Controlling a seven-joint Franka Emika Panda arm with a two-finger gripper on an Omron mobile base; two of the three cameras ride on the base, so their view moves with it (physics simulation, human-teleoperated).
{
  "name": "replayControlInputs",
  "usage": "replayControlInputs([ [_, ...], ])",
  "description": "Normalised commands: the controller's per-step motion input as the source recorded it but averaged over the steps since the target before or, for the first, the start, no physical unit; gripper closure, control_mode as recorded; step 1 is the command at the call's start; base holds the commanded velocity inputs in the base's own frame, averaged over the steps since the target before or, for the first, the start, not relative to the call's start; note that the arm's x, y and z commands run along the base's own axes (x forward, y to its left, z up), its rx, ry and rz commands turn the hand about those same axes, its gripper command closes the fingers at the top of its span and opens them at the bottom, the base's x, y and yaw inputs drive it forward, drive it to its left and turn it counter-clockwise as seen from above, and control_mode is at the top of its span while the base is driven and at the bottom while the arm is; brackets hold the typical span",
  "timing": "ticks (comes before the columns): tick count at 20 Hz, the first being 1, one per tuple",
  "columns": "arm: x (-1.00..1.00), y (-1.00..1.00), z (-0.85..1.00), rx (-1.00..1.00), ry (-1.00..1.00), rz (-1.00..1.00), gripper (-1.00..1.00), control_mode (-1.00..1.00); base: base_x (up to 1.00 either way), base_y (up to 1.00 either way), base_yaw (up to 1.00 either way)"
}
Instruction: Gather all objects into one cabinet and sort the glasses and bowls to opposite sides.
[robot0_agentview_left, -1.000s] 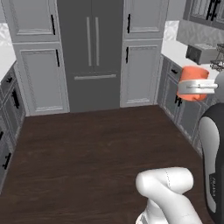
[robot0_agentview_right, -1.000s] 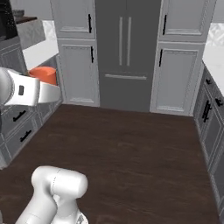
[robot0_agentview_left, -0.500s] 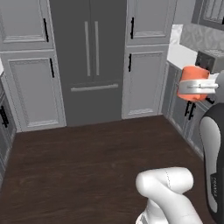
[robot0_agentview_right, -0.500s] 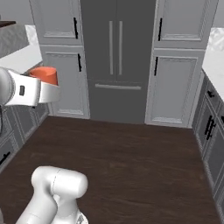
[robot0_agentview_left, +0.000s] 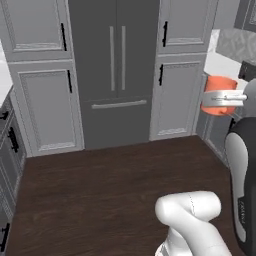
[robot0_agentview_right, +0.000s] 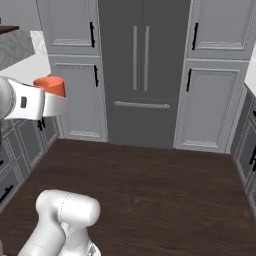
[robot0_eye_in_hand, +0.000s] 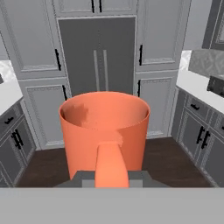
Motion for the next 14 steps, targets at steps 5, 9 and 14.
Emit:
replayControlInputs([
  [5, 0.0, 0.0, 0.0, 0.0, 0.0, 0.0, 1.0, 1.0, 0.76, 0.03, 0.04],
  [9, 0.0, 0.0, 0.0, 0.0, 0.0, 0.0, 1.0, 1.0, 1.0, 0.19, 0.0],
  [14, 0.0, 0.0, 0.0, 0.0, 0.0, 0.0, 1.0, 1.0, 0.9, 0.42, 0.06],
])
